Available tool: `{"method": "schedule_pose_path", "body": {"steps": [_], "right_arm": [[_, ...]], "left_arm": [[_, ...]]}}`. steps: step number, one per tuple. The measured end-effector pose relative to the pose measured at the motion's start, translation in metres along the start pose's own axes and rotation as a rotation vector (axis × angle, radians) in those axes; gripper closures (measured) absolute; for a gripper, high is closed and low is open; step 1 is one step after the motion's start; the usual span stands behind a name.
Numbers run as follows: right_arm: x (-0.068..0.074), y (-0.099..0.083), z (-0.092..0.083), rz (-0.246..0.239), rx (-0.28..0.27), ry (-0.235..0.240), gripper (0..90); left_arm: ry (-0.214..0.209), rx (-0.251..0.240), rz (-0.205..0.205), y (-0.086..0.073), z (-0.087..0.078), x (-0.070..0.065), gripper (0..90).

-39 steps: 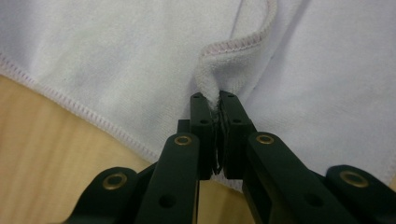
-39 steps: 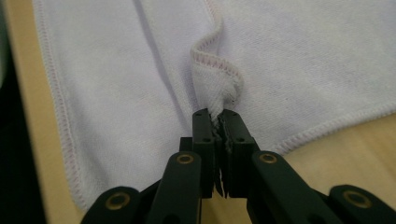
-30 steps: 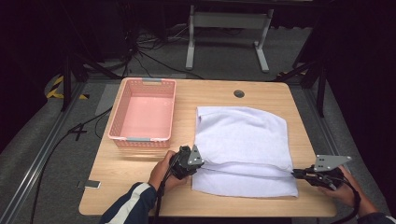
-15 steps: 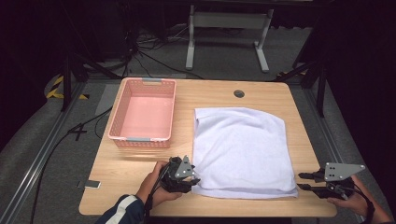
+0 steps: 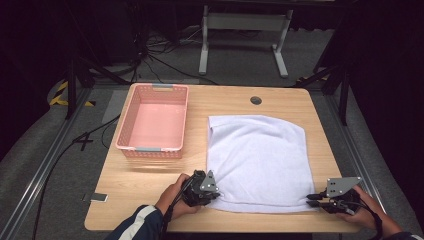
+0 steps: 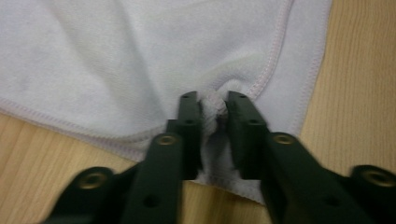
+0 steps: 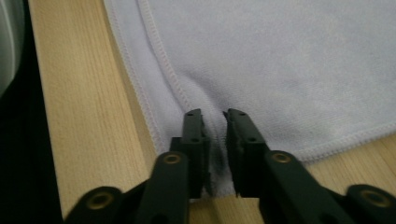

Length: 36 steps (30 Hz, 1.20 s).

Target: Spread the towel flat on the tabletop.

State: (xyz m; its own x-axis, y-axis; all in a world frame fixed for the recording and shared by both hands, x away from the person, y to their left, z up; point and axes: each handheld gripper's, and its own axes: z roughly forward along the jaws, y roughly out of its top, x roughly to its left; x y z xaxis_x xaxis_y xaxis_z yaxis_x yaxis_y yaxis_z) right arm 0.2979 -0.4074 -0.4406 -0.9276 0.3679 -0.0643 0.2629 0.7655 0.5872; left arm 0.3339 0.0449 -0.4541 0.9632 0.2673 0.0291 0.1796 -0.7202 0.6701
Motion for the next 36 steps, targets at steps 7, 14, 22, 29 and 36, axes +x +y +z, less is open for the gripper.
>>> {"method": "schedule_pose_path", "body": {"steps": [7,14,22,29,36], "right_arm": [[0.009,0.005,-0.032,-0.032,-0.105,0.008,86.1],[0.02,-0.006,-0.016,-0.053,0.037,0.067,77.5],[-0.002,-0.002,-0.031,0.055,-0.074,-0.032,51.6],[-0.094,0.043,-0.017,0.306,-0.195,-0.314,48.1],[-0.164,0.056,0.036,0.424,-0.155,-0.413,47.4]], "left_arm": [[-0.006,-0.07,0.059,0.006,-0.032,-0.012,82.0],[-0.029,0.112,0.069,-0.009,-0.009,-0.028,62.8],[0.007,-0.124,-0.094,0.012,-0.024,-0.005,36.9],[0.012,-0.018,-0.006,0.041,0.026,0.02,43.7],[-0.045,-0.012,-0.049,0.03,0.039,0.03,46.3]]}}
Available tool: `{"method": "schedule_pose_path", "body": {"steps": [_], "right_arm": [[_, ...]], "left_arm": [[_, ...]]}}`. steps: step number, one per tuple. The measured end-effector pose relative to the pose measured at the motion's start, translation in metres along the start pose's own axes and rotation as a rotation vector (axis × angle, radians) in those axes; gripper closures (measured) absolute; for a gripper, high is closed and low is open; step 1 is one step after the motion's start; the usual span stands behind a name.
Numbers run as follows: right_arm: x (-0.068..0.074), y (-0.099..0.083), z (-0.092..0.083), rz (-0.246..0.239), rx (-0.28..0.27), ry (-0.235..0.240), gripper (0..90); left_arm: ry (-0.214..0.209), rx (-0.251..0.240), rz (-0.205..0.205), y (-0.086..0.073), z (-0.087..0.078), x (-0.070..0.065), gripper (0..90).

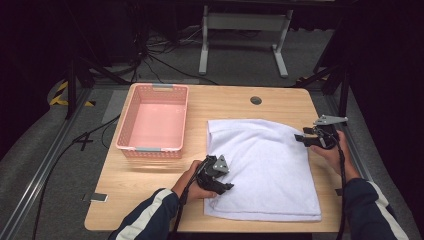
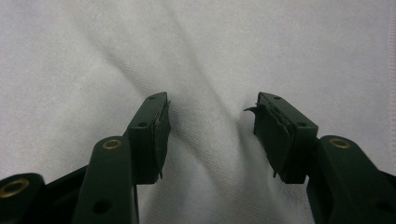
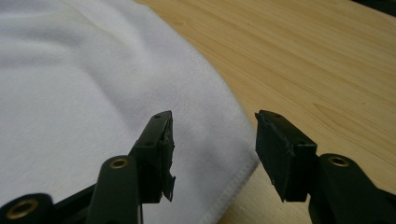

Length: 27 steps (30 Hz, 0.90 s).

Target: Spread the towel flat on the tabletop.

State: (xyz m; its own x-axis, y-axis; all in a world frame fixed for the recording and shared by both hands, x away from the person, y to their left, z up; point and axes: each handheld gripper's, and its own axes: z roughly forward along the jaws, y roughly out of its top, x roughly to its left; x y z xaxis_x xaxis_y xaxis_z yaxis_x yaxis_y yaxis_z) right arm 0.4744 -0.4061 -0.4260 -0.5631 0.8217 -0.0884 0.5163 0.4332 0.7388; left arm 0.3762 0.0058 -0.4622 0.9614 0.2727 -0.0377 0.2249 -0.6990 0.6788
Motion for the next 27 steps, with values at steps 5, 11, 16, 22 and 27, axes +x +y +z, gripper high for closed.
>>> {"method": "schedule_pose_path", "body": {"steps": [5,11,16,22,27], "right_arm": [[-0.003,-0.005,0.016,-0.012,0.085,-0.007,63.7],[0.012,-0.01,-0.004,-0.14,0.024,-0.019,86.3],[0.042,-0.016,-0.037,-0.274,-0.011,0.122,87.0],[0.082,-0.035,-0.051,-0.382,0.033,0.204,81.9],[0.094,-0.039,-0.054,-0.393,0.038,0.211,71.5]], "left_arm": [[-0.001,0.004,-0.006,-0.002,-0.002,-0.002,49.1],[-0.046,0.026,0.009,-0.007,-0.01,-0.016,54.9],[-0.133,0.065,0.057,-0.015,-0.02,-0.032,54.7],[-0.03,0.003,-0.048,-0.017,-0.029,-0.027,38.5],[0.026,-0.063,-0.091,-0.012,-0.03,-0.01,38.9]]}}
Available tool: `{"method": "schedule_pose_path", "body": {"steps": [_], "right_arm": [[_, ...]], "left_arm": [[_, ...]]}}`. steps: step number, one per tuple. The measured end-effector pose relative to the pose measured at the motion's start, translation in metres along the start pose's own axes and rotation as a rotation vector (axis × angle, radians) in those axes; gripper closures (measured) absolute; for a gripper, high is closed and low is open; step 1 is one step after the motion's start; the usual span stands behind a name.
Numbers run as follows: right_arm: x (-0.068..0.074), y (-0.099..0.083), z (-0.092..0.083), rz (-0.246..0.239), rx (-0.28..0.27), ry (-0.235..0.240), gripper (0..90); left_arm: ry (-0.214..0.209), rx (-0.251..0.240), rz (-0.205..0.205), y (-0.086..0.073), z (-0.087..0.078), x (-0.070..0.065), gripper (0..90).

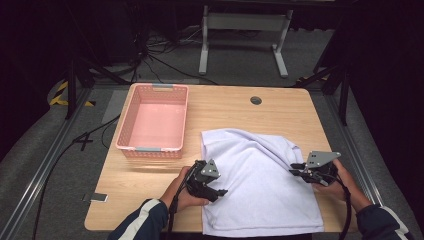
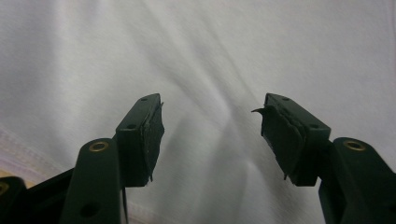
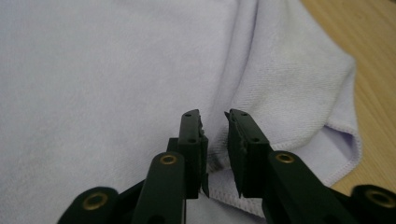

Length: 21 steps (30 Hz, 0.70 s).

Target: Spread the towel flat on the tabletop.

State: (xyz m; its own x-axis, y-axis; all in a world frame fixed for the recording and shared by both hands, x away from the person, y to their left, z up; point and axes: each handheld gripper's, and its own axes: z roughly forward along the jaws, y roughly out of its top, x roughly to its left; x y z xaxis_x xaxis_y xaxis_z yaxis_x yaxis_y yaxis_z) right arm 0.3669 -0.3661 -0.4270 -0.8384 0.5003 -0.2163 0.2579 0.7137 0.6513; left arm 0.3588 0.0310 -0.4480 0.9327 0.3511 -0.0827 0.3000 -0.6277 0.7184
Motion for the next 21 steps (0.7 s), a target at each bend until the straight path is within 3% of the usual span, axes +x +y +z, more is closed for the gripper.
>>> {"method": "schedule_pose_path", "body": {"steps": [3,5,6,7,9,11,14,16,19,21], "right_arm": [[-0.012,0.002,-0.009,0.065,-0.07,-0.008,64.9],[-0.024,0.004,-0.016,0.118,-0.102,-0.058,62.8],[-0.032,0.006,-0.019,0.147,-0.127,-0.073,63.6],[-0.038,0.006,-0.019,0.163,-0.123,-0.094,64.7],[-0.052,0.007,-0.013,0.17,-0.065,-0.156,65.9],[-0.066,0.003,-0.001,0.196,-0.016,-0.167,68.9],[-0.076,-0.004,0.017,0.169,0.072,-0.155,68.8],[-0.078,-0.008,0.023,0.175,0.069,-0.093,66.7],[-0.077,-0.006,0.027,0.142,0.065,-0.093,61.2],[-0.076,-0.001,0.036,0.105,0.068,-0.085,55.8]], "left_arm": [[0.045,-0.034,-0.009,0.008,0.002,0.006,38.0],[0.063,-0.042,-0.014,0.011,0.002,0.009,37.3],[0.087,-0.076,-0.038,0.018,0.004,0.014,36.8],[0.108,-0.089,-0.038,0.021,0.005,0.016,36.6],[0.148,-0.097,-0.056,0.029,0.009,0.022,36.2],[0.203,-0.108,-0.069,0.036,0.014,0.03,34.8],[0.226,-0.113,-0.094,0.043,0.022,0.041,33.9],[0.257,-0.111,-0.107,0.047,0.028,0.049,34.0],[0.263,-0.109,-0.134,0.05,0.033,0.057,32.5],[0.314,-0.103,-0.121,0.053,0.039,0.061,32.4]]}}
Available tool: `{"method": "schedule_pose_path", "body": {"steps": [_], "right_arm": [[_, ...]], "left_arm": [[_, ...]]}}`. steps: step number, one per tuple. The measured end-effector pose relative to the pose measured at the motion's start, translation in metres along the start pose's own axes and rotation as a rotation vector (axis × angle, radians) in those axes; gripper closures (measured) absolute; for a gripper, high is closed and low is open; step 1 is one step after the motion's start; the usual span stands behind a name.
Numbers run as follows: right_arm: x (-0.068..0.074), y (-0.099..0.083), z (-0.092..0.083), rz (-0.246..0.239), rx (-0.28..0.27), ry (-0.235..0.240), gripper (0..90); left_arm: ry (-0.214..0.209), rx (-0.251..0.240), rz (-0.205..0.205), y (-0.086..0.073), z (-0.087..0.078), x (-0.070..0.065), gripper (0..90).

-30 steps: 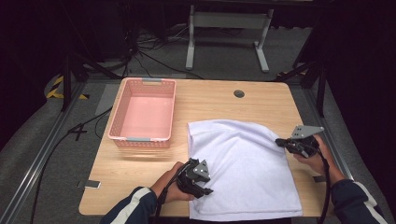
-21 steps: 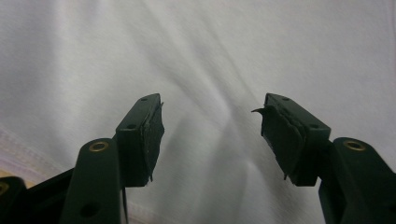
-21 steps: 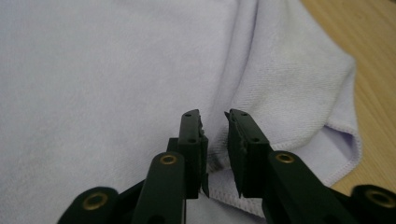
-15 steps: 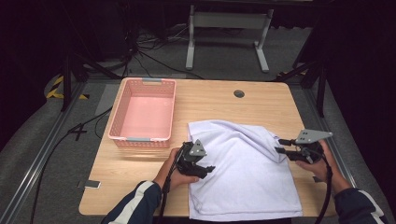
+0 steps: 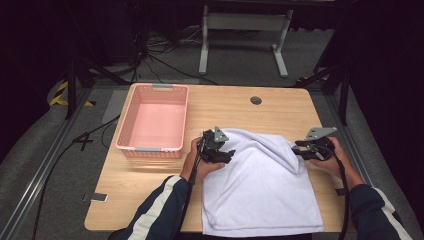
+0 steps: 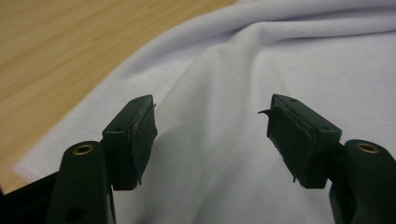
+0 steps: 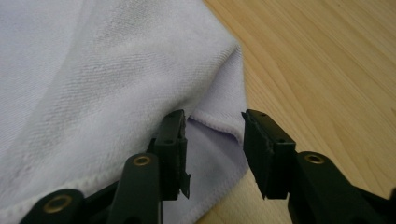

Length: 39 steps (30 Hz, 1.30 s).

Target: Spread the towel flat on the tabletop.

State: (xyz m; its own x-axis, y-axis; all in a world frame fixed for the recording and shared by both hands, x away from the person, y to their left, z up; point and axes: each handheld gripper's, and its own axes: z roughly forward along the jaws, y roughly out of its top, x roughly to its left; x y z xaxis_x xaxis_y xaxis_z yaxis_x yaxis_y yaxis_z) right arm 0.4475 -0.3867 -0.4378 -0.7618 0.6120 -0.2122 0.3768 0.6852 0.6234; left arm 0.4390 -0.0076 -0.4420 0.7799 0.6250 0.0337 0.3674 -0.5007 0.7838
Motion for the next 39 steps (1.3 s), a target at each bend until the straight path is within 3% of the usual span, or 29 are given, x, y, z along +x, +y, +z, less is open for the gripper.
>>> {"method": "schedule_pose_path", "body": {"steps": [3,5,6,7,8,9,11,13,15,17,19,21,23,26,28,30,32,37,38,39], "right_arm": [[0.002,0.002,0.008,-0.011,0.028,0.025,53.9],[0.001,0.003,0.01,-0.001,0.017,0.039,55.3],[-0.001,0.003,0.011,0.006,0.014,0.039,58.3],[-0.003,0.003,0.012,0.013,0.005,0.025,70.4],[-0.003,0.003,0.012,0.013,0.005,0.025,70.4],[-0.004,0.003,0.014,0.015,-0.003,0.038,82.0],[-0.004,0.003,0.014,0.017,-0.004,0.034,87.2],[-0.008,0.003,0.01,0.05,-0.022,0.007,88.4],[-0.015,0.001,0.002,0.1,-0.057,-0.055,88.6],[-0.023,-0.002,-0.009,0.169,-0.095,-0.093,88.7],[-0.027,-0.005,-0.019,0.228,-0.136,-0.019,85.2],[-0.021,-0.007,-0.03,0.227,-0.156,-0.007,78.9],[-0.015,-0.007,-0.04,0.24,-0.19,0.073,68.8],[-0.001,-0.005,-0.048,0.216,-0.189,0.112,58.8],[0.009,-0.004,-0.048,0.21,-0.171,0.131,53.8],[0.016,-0.004,-0.045,0.213,-0.154,0.152,49.6],[0.021,-0.005,-0.038,0.222,-0.116,0.158,43.0],[0.023,-0.009,-0.025,0.243,-0.041,0.142,39.7],[0.023,-0.009,-0.022,0.248,-0.028,0.138,38.8],[0.023,-0.01,-0.018,0.254,-0.006,0.145,40.0]], "left_arm": [[0.013,0.02,-0.018,0.001,0.008,0.006,31.2],[-0.003,0.03,-0.021,0.001,0.012,0.009,38.4],[0.005,0.042,-0.011,0.001,0.013,0.009,38.0],[0.0,0.081,-0.02,-0.002,0.019,0.011,47.9],[0.0,0.081,-0.02,-0.002,0.019,0.011,49.3],[-0.002,0.116,-0.03,-0.006,0.025,0.014,52.1],[-0.016,0.11,-0.046,-0.009,0.025,0.016,52.1],[-0.022,0.109,-0.051,-0.009,0.024,0.019,54.4],[-0.028,0.116,-0.046,-0.009,0.024,0.02,55.4],[-0.027,0.112,-0.054,-0.009,0.024,0.018,55.2],[-0.028,0.118,-0.041,-0.009,0.023,0.018,53.7],[-0.032,0.109,-0.043,-0.009,0.022,0.018,49.5],[-0.042,0.088,-0.046,-0.008,0.019,0.019,47.7],[-0.031,0.051,-0.062,-0.005,0.014,0.02,43.9],[0.008,0.05,-0.042,-0.003,0.012,0.02,40.0],[0.019,0.031,-0.059,-0.002,0.012,0.02,35.5],[0.034,0.042,-0.058,0.0,0.013,0.021,32.5],[0.082,0.044,-0.069,0.005,0.017,0.026,30.7],[0.123,0.056,-0.061,0.005,0.019,0.029,30.6],[0.126,0.052,-0.082,0.004,0.022,0.031,30.7]]}}
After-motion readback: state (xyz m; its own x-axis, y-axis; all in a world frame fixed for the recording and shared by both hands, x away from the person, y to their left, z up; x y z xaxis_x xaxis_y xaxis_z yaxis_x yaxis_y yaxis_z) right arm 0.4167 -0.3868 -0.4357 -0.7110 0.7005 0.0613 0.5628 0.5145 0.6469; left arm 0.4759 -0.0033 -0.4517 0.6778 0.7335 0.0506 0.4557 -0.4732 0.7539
